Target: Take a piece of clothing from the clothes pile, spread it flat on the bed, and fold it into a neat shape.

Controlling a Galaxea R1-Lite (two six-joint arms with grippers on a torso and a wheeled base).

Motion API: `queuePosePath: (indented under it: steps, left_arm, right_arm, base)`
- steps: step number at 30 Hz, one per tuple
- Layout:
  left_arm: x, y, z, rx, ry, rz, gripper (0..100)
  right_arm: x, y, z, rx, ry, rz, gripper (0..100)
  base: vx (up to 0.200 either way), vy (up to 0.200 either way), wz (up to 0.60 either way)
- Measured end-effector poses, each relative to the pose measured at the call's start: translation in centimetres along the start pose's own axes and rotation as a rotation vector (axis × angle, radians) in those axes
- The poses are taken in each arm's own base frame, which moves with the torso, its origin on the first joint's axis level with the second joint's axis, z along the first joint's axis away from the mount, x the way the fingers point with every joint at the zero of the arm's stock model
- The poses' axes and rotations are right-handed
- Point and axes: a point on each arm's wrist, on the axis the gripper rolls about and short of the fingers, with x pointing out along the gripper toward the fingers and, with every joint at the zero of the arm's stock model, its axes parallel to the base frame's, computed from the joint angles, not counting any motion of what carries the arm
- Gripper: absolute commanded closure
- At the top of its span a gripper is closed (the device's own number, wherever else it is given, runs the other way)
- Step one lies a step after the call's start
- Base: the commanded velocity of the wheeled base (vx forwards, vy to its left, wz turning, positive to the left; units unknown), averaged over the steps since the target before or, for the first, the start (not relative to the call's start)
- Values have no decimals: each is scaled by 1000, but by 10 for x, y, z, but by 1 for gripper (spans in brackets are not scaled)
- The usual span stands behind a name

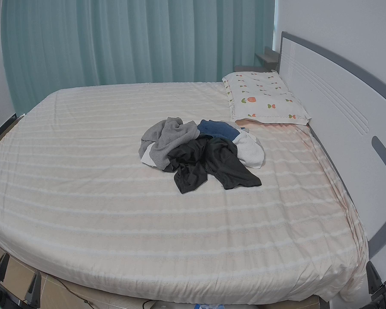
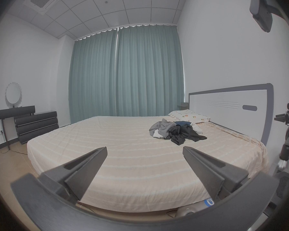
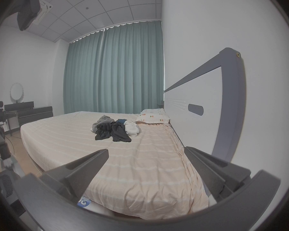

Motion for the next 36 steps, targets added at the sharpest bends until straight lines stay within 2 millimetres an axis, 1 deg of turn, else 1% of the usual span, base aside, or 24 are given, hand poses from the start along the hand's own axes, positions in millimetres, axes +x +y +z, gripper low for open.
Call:
queuePosePath:
  steps: [2,4,9,11,12,15,21,25,33,36]
  left_arm:
    - [0,0,0,0,0,0,0]
    - [0,0,0,0,0,0,0]
    - [0,0,0,0,0,0,0]
    - [0,0,0,0,0,0,0]
    - [0,0,0,0,0,0,0]
    - [0,0,0,0,0,0,0]
    - [0,0,0,0,0,0,0]
    - [0,0,0,0,0,0,0]
    - [0,0,0,0,0,0,0]
    - [0,0,0,0,0,0,0]
  right_arm:
    - [0,0,0,4,-2,3,0]
    - [-1,0,6,16,-17,10,0]
    - [-1,0,40,4,-49,54,0]
    - [4,0,49,1,-22,70,0]
    - [9,0,55,4,5,80,0]
    - [24,-1,65,26,70,102,0]
    - [68,0,81,102,200,153,0]
    - [104,4,89,151,280,170,0]
    - [188,17,96,246,409,142,0]
    - [227,26,96,285,449,122,0]
  base:
    - [0,0,0]
    - [0,0,0]
    - [0,0,0]
    - [0,0,0]
    - [0,0,0]
    - [0,0,0]
    - [0,0,0]
    - [0,0,0]
    - [0,0,0]
    - [0,0,0]
